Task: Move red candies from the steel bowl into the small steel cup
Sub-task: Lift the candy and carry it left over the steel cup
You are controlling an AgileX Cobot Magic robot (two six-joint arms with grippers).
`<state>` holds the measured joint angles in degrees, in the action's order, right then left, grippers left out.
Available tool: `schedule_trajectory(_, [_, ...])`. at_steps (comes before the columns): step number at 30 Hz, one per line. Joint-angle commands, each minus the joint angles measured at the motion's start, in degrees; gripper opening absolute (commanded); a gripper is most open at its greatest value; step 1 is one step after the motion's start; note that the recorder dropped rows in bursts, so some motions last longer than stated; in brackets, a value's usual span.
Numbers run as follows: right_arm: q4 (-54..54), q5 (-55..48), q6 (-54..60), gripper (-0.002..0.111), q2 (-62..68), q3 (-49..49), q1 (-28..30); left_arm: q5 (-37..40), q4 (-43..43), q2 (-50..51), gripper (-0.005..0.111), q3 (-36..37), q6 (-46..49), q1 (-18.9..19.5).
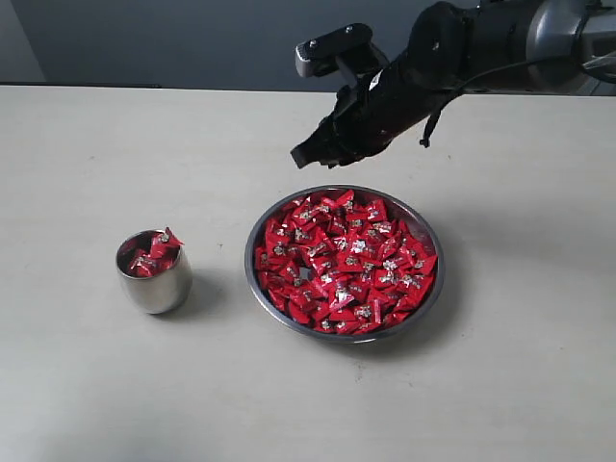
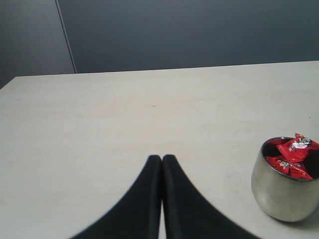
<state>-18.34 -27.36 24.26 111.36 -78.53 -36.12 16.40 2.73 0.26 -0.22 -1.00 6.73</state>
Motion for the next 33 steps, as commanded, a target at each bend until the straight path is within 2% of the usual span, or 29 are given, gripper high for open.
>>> schedule_trajectory(1, [-7.09,2.41,5.93,-0.001,-0.7,-0.5,-0.74,-0.11,-0.16,-0.26,0.0,0.22,-0.11,0.03])
schedule_trajectory(5, [-17.59,-0.34,17.75,-0.001,-0.43,-3.58,-2.21,-0.11,-0.16,-0.26,0.0,0.22,-0.11,0.03])
schedule_trajectory(8, [-22.04,-8.7,20.77,-0.001,3.69,-12.68,-3.52,-0.11,-0.16,-0.26,0.0,0.22,-0.11,0.03])
schedule_trajectory(12, [-20.65,-20.66,20.92,-0.001,11.62,-25.98,-6.5,-0.11,-0.16,-0.26,0.0,0.22,-0.11,0.03])
schedule_trajectory(20, [-6.98,-30.73,15.71,-0.001,21.2,-42.51,-15.33,-0.11,-0.16,-0.26,0.0,0.22,-0.11,0.03])
schedule_trajectory(33, [-5.93,-37.78,15.82,-0.001,22.17,-44.74,-18.33,-0.11,-0.16,-0.26,0.0,0.22,-0.11,0.03])
